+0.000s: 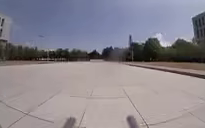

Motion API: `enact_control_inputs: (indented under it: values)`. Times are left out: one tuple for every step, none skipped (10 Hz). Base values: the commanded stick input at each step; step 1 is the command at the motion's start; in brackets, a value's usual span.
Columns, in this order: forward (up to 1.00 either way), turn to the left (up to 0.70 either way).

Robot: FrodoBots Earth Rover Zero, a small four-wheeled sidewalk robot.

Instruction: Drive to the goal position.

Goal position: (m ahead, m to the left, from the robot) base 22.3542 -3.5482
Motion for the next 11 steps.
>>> enact_control_inputs:
  values:
    - [1.0,0.0]
    - [1.0,0.0]
    - [1.0,0.0]
    - [1.0,0.0]
    - [1.0,0.0]
    - [1.0,0.0]
    - [1.0,0.0]
    - [1.0,0.0]
    - [1.0,0.0]
    - [1.0,0.0]
    - [1.0,0.0]
